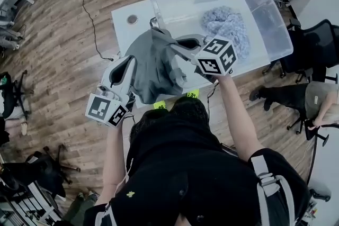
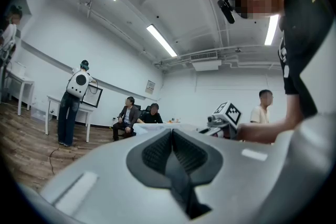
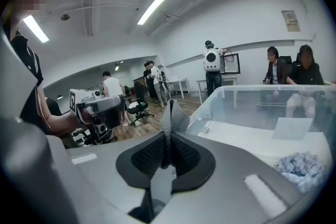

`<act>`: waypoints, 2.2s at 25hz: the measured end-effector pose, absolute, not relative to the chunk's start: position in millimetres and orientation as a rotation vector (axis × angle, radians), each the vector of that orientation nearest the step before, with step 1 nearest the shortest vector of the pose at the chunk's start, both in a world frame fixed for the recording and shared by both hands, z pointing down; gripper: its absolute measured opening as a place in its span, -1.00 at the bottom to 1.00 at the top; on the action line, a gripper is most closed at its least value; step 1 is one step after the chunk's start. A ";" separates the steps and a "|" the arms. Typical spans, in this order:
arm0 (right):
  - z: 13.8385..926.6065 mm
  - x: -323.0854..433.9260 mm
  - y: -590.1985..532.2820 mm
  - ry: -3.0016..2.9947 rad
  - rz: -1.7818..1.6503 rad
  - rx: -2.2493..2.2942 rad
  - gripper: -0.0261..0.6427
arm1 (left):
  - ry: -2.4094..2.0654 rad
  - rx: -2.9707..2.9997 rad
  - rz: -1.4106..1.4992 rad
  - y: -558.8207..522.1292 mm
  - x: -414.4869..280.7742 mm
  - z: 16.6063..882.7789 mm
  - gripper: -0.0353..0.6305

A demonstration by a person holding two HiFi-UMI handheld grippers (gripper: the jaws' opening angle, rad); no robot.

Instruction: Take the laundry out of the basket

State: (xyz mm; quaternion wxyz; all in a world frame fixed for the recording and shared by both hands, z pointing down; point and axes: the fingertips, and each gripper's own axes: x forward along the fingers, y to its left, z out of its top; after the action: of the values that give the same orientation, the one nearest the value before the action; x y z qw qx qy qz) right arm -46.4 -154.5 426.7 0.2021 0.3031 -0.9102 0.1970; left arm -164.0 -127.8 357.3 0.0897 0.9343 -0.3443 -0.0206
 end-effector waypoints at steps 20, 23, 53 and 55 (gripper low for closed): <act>393.7 -144.8 -99.3 -2.534 0.232 0.755 -0.44 | -0.995 2.851 -0.027 -132.0 -155.9 348.1 -0.86; 392.3 -148.8 -96.4 -2.518 0.202 0.738 -0.30 | -0.992 2.841 -0.041 -131.4 -157.7 350.2 -0.86; 469.4 -52.6 -41.1 -2.094 0.639 0.164 0.05 | -0.863 2.797 -0.040 -128.2 -124.9 363.4 -0.86; 470.8 -53.5 -41.7 -2.115 0.704 0.068 0.10 | -0.872 2.785 -0.034 -130.4 -124.5 366.1 -0.86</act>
State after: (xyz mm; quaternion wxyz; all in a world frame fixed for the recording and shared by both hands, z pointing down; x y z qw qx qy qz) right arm -53.5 -41.7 470.8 0.4402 0.0275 -0.8516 0.2834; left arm -124.5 -130.4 366.1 0.1112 0.9483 -0.2969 -0.0117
